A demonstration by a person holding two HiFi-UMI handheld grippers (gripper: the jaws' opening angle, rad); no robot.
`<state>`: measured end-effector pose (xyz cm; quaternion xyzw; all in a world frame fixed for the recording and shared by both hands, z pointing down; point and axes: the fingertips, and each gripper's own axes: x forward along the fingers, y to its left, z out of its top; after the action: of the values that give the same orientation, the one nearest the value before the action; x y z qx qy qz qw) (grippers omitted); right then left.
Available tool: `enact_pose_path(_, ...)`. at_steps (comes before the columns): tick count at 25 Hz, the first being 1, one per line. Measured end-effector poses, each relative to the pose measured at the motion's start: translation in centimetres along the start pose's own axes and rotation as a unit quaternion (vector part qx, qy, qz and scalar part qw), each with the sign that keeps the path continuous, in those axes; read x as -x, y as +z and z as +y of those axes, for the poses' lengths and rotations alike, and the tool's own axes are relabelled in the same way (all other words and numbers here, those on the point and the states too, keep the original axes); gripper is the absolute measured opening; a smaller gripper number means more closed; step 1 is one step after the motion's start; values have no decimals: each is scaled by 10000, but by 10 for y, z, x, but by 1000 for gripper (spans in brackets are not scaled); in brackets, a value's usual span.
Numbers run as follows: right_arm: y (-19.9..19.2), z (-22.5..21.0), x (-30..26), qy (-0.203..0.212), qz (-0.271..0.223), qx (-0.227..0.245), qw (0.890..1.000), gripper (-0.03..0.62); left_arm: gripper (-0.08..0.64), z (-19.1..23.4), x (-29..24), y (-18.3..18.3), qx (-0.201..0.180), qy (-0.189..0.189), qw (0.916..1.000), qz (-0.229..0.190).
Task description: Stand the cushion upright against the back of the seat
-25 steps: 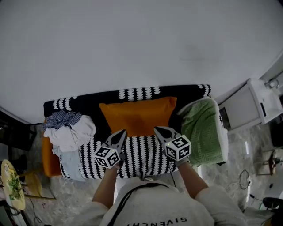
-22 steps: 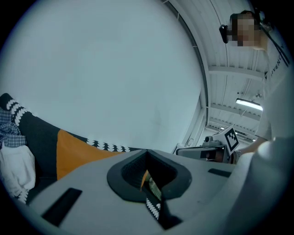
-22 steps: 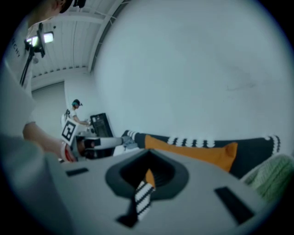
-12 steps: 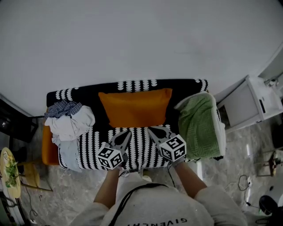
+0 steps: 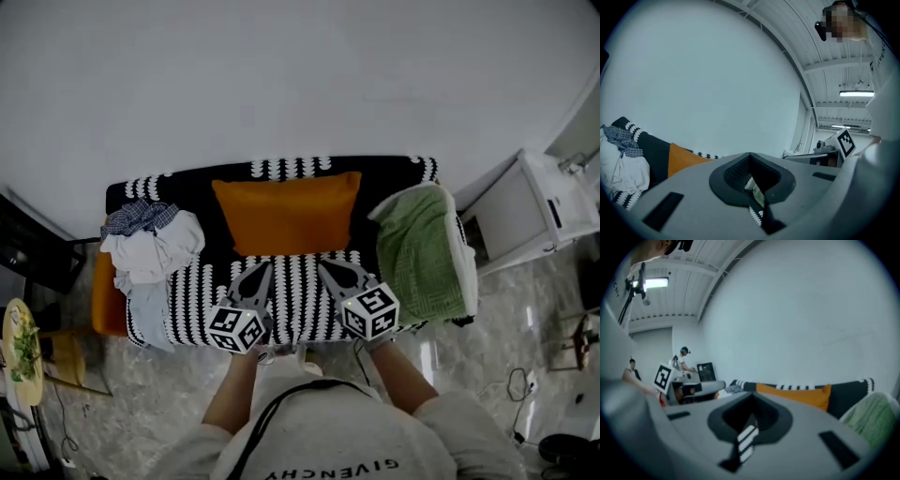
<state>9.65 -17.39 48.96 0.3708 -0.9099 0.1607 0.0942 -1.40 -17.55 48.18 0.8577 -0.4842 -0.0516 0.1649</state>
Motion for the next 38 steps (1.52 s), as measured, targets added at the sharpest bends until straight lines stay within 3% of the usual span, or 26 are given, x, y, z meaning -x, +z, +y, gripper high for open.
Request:
enact_pose_path(23, 32, 25, 7, -52, -310, 256, 9992, 17, 25, -25, 9, 24, -15, -228, 9997, -86)
enact_pose_path(38, 25, 21, 4, -136, -299, 117, 9994, 17, 25, -14, 10, 17, 111, -146, 9998, -32)
